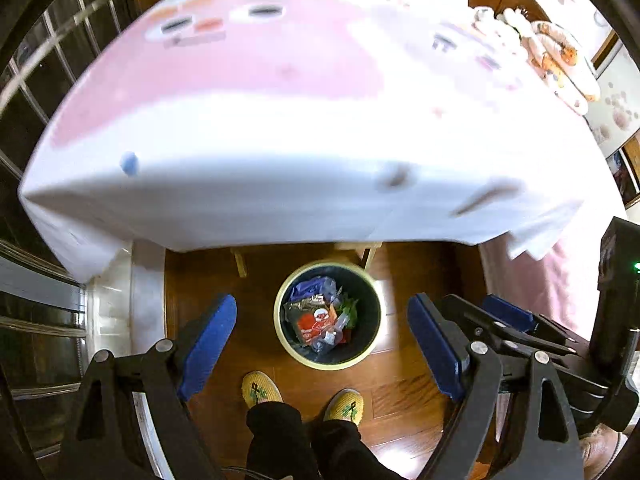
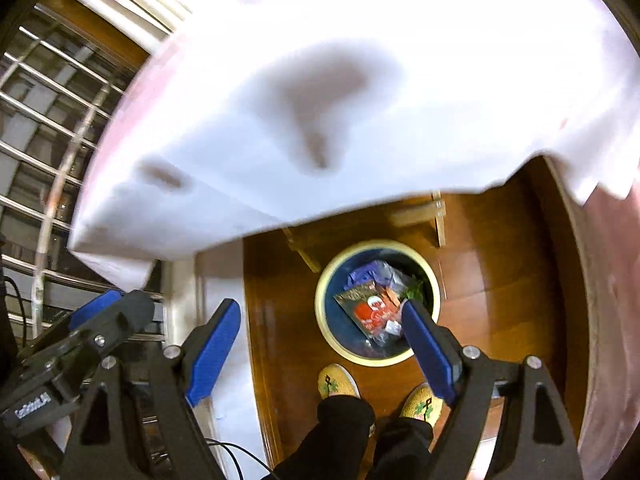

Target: Collect trash

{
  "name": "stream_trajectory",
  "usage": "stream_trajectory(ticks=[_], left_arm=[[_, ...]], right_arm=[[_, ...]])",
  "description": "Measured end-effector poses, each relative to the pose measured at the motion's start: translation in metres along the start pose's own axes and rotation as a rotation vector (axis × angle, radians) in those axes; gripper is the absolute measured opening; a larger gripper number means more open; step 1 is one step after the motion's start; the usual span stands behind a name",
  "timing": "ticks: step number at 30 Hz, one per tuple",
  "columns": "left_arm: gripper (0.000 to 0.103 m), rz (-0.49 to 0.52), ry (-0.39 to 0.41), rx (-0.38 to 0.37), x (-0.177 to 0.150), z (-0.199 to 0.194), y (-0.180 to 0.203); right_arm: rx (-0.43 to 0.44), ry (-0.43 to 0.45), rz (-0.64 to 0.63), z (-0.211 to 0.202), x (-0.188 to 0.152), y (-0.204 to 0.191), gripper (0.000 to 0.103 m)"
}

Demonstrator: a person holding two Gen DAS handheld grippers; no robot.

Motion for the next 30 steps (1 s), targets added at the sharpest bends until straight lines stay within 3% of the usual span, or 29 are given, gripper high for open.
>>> stream_trajectory(ticks=[14, 22, 30], left_arm=[[0.086, 0.036, 0.119, 0.053, 0.035, -0.118, 0.025], [0.086, 0.041, 0.171, 0.086, 0.042, -0.150, 0.029], [0.086, 0.025, 0.182, 0.106, 0.046, -0.153, 0.032]], right_arm=[[-0.018, 0.098, -0.120, -0.117, 0.025, -0.049, 0.083], [0.003, 0.162, -0.148, -0.154, 0.034, -0.068, 0.083], [-0.006, 0.216, -0.158, -0.173, 0.044, -0.075, 0.083]])
Point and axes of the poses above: each gripper's, at about its wrist camera, not at the fingertips, and z roughly the way its jaws point, y to its right, x to its top, the point moved 3 cm from there along z, roughly the way its jaws point, and after that the axes turned 10 degrees about z, right-handed, at the moved point
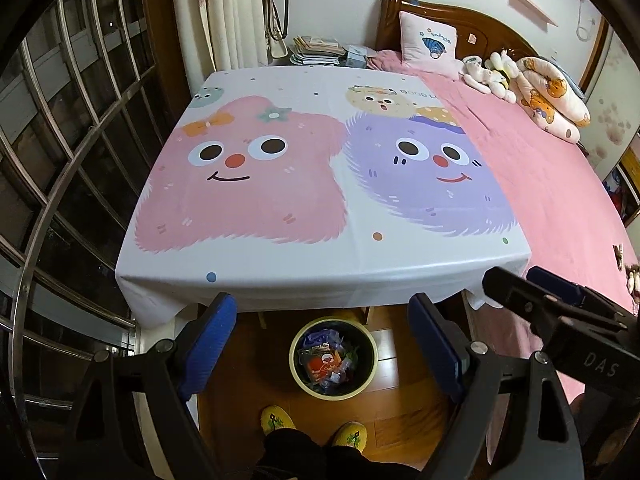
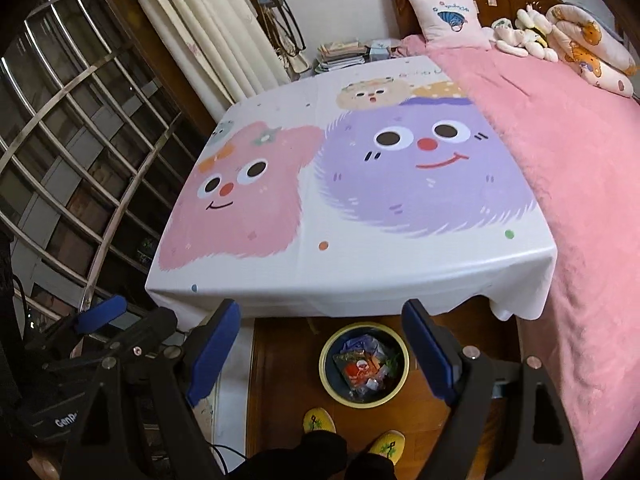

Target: Collect trash

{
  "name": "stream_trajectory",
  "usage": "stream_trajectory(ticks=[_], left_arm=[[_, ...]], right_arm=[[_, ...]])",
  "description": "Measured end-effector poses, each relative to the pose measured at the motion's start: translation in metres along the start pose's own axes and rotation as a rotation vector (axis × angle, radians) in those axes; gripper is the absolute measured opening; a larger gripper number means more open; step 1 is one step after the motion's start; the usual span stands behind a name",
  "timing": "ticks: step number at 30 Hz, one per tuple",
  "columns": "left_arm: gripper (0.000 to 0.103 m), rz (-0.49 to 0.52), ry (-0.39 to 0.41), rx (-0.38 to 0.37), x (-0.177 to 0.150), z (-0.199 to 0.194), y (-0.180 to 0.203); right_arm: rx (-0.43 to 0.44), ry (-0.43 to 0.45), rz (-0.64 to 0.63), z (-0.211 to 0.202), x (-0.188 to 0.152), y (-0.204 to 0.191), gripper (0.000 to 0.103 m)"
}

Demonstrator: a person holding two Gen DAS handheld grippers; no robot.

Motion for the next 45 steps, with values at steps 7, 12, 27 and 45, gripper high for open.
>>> stream_trajectory(ticks=[7, 12, 27, 45], left_arm=[[0.086, -0.018, 0.009, 0.005, 0.008, 0.001, -0.002], [0.086, -0.021, 0.009, 0.003, 0.011, 0.003, -0.002], [0.086, -0.015, 0.014, 0.015, 0.019, 0.004, 0.000], [0.086, -0.015, 0.007, 0.017, 0.020, 0.006, 0.001]], right_arm=[[0.004, 0.007, -0.020, -0.003, 0.007, -0.003, 0.083], [0.003, 0.019, -0.035, -0.005, 0.009, -0.005, 0.083], [0.004, 0.032, -0.040, -0.006, 0.015, -0.005, 0.083], [0.000, 0.033, -0.042, -0.006, 0.017, -0.001, 0.083]])
Point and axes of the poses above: each gripper's, at about its wrist camera, not at the fingertips, and z roughly the way its jaws point, y to its right, x to its top, the point moved 3 cm from there along z, roughly the way its jaws point, and after that the axes turned 10 degrees about z, right-handed, at the moved point
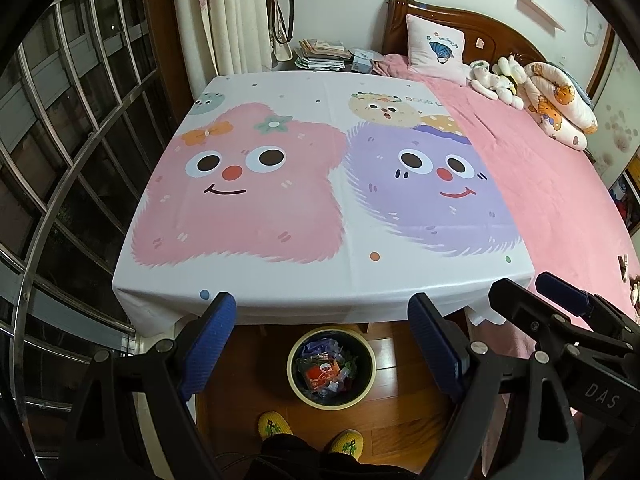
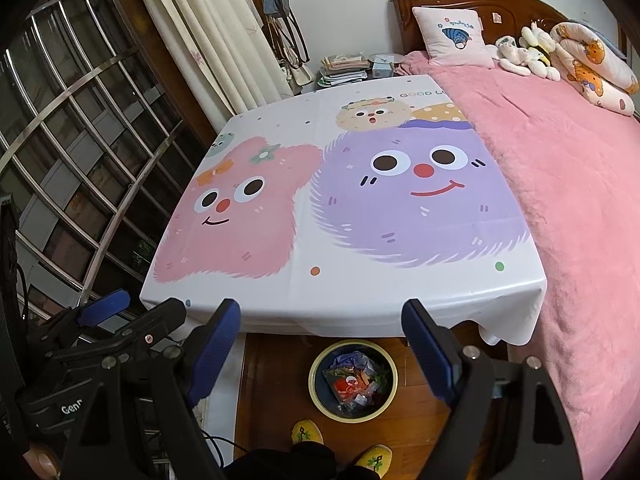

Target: Collect trash

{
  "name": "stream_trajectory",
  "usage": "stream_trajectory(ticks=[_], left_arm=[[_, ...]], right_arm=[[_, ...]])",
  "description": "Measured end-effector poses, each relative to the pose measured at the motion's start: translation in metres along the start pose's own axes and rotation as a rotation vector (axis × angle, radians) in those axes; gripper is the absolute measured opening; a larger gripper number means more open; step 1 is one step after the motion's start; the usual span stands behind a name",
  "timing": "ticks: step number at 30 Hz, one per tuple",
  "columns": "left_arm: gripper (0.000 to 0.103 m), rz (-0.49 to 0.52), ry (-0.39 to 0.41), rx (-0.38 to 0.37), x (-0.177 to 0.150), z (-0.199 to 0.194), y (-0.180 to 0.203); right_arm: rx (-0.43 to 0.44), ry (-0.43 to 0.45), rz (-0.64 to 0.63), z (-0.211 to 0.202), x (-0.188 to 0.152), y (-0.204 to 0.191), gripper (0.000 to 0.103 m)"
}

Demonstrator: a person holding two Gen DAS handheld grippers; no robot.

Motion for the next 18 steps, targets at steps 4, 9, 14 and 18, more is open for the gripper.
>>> stream_trajectory(ticks=[4, 9, 14, 18], left_arm=[[0.086, -0.003, -0.007, 0.004, 0.0001, 0.0029, 0.0008], [0.086, -0.007, -0.014, 0.003, -0.0025, 0.0052, 0.0012], [0.086, -0.008, -0.018, 0.003, -0.0045, 0.0054, 0.0010], [0.086, -0.008, -0.019, 0.003, -0.0065, 0.0054, 0.0011]], right_arm=[[0.000, -0.003, -0.005, 0.0009, -0.0001, 0.0029, 0.083], [-0.003, -0.007, -0.009, 0.0027, -0.0018, 0.0041, 0.083], [-0.006, -0.011, -0.012, 0.0032, -0.0032, 0.0037, 0.083], [-0.007, -0.014, -0.016, 0.0040, -0.0037, 0.0026, 0.083]])
Point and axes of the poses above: each gripper's, at about its wrist camera, not at the fingertips, and z roughly the way its jaws point, y to its right, x to its top, the point moved 3 cm from there along z, roughly the way its jaws point, and after that the axes turned 10 degrees about z, right-handed, at the moved point
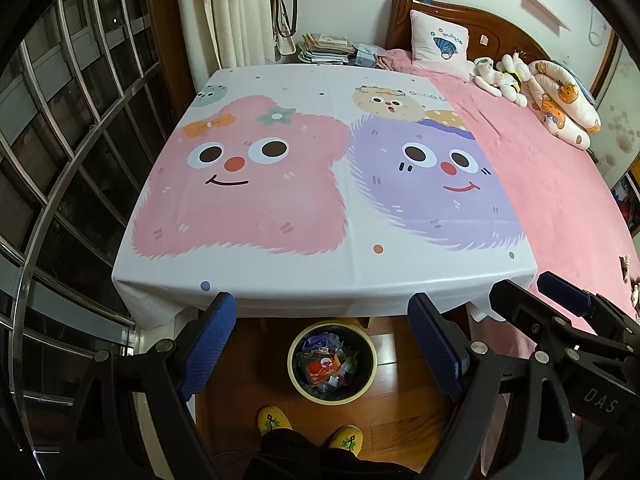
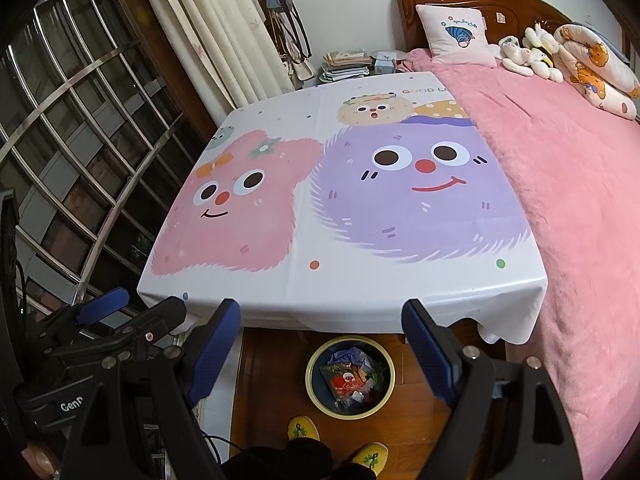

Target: Collect trash

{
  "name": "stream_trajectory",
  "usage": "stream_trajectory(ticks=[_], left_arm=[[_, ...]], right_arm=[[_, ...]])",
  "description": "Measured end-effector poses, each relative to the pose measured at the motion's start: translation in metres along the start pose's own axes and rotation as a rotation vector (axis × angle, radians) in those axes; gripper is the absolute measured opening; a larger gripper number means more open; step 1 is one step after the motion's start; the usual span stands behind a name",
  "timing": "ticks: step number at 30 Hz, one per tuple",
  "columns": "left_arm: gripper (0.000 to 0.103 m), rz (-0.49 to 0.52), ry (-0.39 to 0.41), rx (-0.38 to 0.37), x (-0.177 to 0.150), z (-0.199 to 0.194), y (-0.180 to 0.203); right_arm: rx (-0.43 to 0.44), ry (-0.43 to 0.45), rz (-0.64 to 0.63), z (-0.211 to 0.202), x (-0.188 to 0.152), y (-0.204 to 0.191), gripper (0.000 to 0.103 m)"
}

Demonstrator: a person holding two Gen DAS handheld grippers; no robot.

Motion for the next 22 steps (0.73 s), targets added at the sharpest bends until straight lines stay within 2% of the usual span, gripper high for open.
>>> stream_trajectory(ticks=[22], left_arm=[[0.086, -0.006, -0.001, 0.001, -0.0054, -0.0007, -0.0003]], right_arm=[[0.001, -0.001, -0.007, 0.0004, -0.0028, -0.0019, 0.083]])
Point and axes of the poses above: each gripper's, at about its wrist camera, not at the fingertips, and z roughly the way its jaws point, y to its right, x to its top, the point moved 3 cm from there along z, roughly the way its jaws point, and after that the axes turned 10 degrees about z, right-handed, at the moved point
